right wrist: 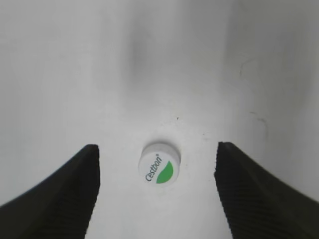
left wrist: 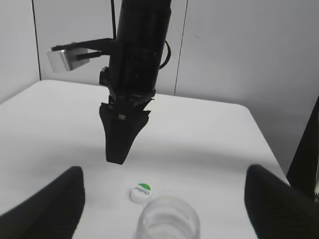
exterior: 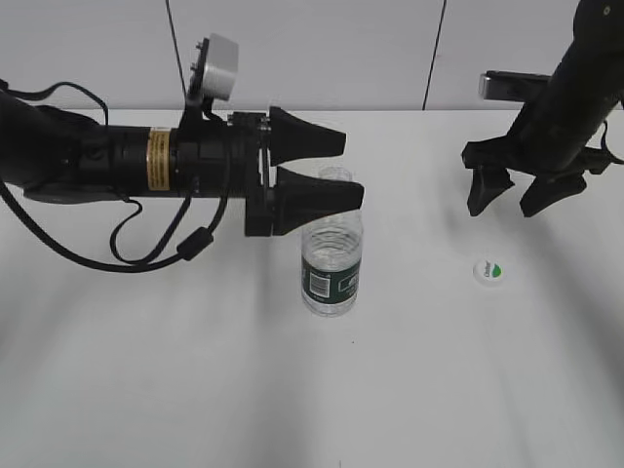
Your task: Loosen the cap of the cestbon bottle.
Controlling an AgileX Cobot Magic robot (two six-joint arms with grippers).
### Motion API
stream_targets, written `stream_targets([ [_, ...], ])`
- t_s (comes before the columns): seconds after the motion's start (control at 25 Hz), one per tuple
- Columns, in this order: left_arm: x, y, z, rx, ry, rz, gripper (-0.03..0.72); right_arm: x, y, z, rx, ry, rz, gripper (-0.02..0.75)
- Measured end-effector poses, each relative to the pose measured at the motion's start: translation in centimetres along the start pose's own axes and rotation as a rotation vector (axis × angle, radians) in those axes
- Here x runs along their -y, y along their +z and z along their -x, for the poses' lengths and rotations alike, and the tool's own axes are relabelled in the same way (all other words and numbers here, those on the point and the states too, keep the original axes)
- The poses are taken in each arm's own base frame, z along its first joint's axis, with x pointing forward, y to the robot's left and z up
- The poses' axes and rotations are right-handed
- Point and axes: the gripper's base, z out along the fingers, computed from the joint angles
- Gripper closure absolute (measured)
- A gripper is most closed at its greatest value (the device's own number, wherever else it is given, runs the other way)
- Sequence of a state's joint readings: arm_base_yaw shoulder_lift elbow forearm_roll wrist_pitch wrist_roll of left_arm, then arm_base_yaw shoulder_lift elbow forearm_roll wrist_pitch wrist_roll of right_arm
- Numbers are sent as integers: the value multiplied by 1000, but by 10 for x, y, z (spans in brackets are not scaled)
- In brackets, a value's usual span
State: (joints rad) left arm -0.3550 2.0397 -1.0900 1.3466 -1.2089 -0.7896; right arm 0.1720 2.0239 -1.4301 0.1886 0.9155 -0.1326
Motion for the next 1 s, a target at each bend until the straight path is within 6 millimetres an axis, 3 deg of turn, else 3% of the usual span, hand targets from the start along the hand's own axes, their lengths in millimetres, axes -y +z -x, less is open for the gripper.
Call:
stream_targets([
  [0.24,12,-10,45,50,33,12,106,-5,-29,16,-4,-21,15,186],
  [0.4,16,-21,78,28,86,138,106,-9,-49,21,-18,-34,23,186],
  [0.56,12,-41,109,-45,121,436,106,-13,-70,22,-5,-46,26,186],
  [0.72,10,-75,134,-112,31,808,106,-15,-85,19,26,-51,26,186],
  [1.0,6,-126,135,-221,-171,1326,106,-16,-96,17,43,-58,18,186],
])
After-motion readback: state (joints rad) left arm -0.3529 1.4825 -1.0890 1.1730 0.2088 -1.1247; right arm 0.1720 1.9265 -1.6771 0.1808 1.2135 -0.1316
